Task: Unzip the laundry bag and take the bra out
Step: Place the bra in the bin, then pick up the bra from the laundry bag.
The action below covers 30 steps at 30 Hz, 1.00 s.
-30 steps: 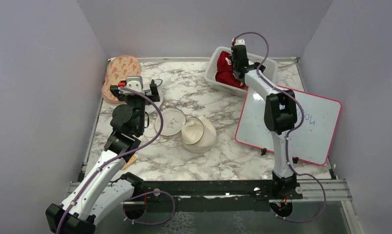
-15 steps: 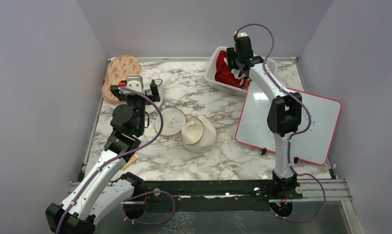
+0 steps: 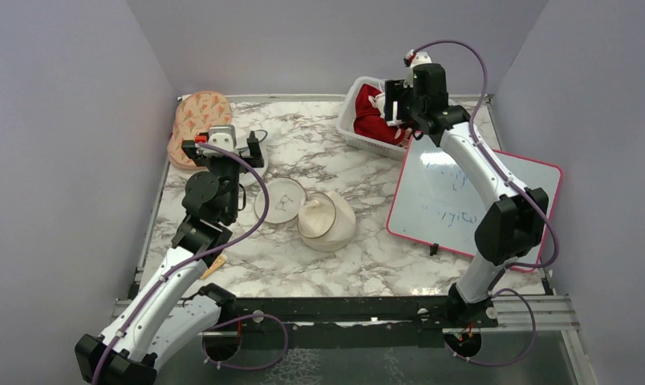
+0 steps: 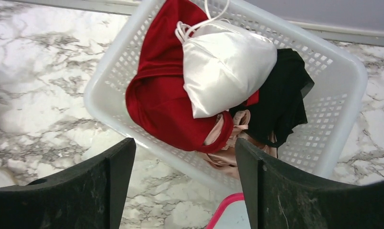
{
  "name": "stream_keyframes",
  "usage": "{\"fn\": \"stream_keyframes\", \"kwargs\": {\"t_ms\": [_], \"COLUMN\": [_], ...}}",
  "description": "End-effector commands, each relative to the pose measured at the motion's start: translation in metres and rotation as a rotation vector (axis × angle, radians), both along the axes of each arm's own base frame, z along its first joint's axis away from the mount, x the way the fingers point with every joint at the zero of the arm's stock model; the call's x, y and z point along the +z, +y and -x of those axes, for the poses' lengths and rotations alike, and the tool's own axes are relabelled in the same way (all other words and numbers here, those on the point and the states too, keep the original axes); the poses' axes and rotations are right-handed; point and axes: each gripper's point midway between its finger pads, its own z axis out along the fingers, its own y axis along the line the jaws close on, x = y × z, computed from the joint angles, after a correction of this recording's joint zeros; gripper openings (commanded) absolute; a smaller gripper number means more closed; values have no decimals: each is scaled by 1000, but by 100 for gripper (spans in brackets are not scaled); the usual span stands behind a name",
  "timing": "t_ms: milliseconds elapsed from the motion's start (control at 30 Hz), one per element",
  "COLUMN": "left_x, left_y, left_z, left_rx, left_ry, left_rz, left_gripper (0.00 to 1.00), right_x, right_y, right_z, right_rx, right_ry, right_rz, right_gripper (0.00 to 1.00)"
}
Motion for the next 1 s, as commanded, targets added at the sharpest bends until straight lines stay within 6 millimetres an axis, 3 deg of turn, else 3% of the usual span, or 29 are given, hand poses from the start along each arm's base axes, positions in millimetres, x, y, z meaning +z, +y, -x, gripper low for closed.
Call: {"fn": "stream_keyframes", "kwargs": {"t_ms": [0,200,333,433,633,767,967], "left_x": [2,-1,-4,-5,-5,-5,-5], "left_y": [-4,-6,-8,-8,-9,-10,-9], "left_z": [-1,-2,-4,-5,-5,-5,-5], "left_rx": [-20,-22,-30,-29,-32,-35,-32], "left_ry": [-12,-4,3,8,8,10,10], "left_rz": [7,4,4,1,3,4,3], "left_gripper": [92,92,92,92,92,92,92], "right_x": [21,12,-12,-34,-84,-117,-151], "right_y": [32,126,189,220,235,232,227], "right_z": [24,91,151,194,244,256,260], "right_rx": [131,413,607,695,760,760,721], "right_ry": [-14,35,127,197,354,436,493], "right_rz": [-79,-56,-26,-19,-1,13,50], "right_gripper": [75,73,59,53,37,31,30]}}
